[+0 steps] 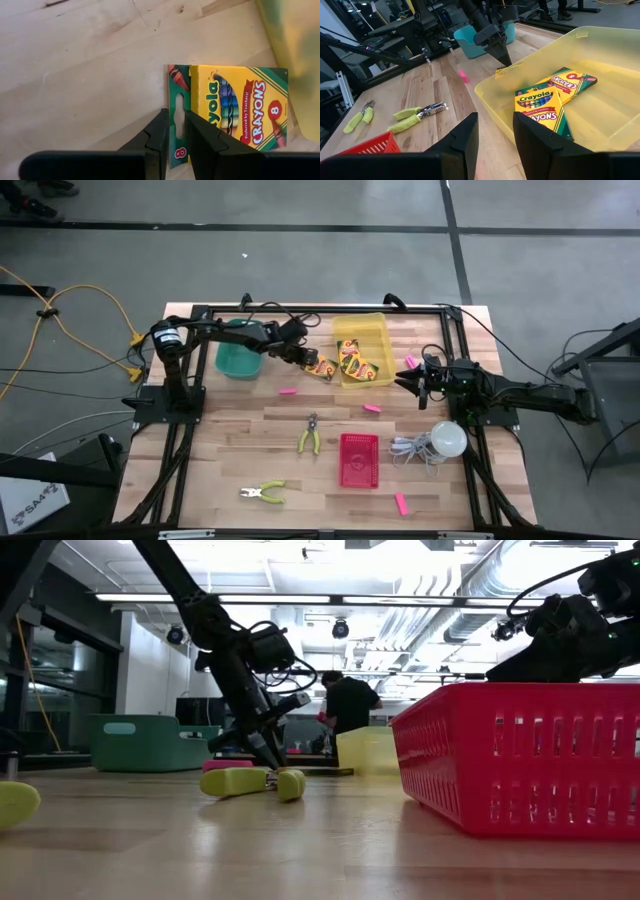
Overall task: Pick & Place School Supplies
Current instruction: Put the crayon box into the yellow bin
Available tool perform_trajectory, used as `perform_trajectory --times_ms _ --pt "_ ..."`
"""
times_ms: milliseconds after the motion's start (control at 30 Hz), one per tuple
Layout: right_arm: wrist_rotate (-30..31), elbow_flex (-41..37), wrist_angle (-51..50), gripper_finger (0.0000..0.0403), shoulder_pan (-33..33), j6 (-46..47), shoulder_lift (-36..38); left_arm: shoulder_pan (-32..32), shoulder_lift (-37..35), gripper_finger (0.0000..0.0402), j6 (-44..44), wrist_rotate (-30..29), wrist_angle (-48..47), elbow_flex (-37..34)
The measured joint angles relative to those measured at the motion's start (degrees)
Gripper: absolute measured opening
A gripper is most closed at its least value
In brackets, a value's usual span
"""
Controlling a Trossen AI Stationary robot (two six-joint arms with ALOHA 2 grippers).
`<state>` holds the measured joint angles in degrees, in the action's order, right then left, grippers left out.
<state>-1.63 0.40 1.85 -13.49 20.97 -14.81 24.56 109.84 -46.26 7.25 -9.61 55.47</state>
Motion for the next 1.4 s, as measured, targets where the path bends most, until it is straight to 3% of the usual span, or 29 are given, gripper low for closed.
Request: perform_trajectory --times_ms 233,667,1033,1400 --pt "0.0 0.0 0.0 0.011 -0.01 0.0 0.0 0.0 -0.04 0.006 -0.07 2.33 6.41 -2.94" --pt "0.0 0.0 0.0 0.011 -0.01 0.0 0.01 0.0 -0.02 0.0059 1.48 2.47 6.98 -3.15" --pt "0.0 0.0 0.01 0.011 0.01 0.0 0.01 0.0 0.0 0.0006 2.36 1.83 6.72 -3.24" --pt "0.0 0.0 0.0 0.011 0.0 0.0 0.0 0.0 0.05 0.0001 2.53 1.67 6.76 -3.24"
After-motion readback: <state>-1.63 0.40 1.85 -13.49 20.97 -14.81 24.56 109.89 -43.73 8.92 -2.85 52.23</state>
